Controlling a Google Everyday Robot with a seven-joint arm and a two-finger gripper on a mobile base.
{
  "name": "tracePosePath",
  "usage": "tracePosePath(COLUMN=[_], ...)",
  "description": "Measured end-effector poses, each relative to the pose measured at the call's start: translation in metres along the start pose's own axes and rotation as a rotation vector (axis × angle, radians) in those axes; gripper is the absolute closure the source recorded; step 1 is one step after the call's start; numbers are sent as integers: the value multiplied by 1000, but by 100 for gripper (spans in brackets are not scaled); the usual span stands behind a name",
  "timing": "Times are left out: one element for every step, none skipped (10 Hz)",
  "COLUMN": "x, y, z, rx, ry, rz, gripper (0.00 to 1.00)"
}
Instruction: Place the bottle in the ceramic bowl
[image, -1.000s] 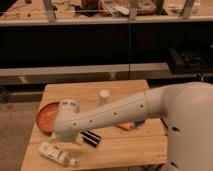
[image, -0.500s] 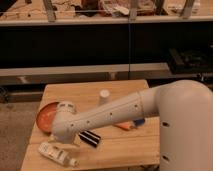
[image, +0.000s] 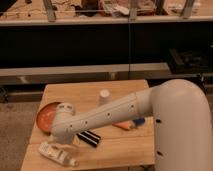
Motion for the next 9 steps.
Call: tracePosePath(x=[1, 0, -3, -6, -11, -15, -19, -28, -34], y=[1, 2, -5, -10, -17, -22, -27, -33, -37], z=[-3, -4, -5, -6, -6, -6, -6, -6, -7], rx=[-7, -17, -20, -18, -16, -11, -6, 12, 27], ry=[-7, -29, -50, -64, -88, -104, -116, -122, -120], rz=[-19, -70, -173, -261, -412, -525, -614, -769, -864], gripper=[20, 20, 20, 20, 20, 20, 20, 20, 20])
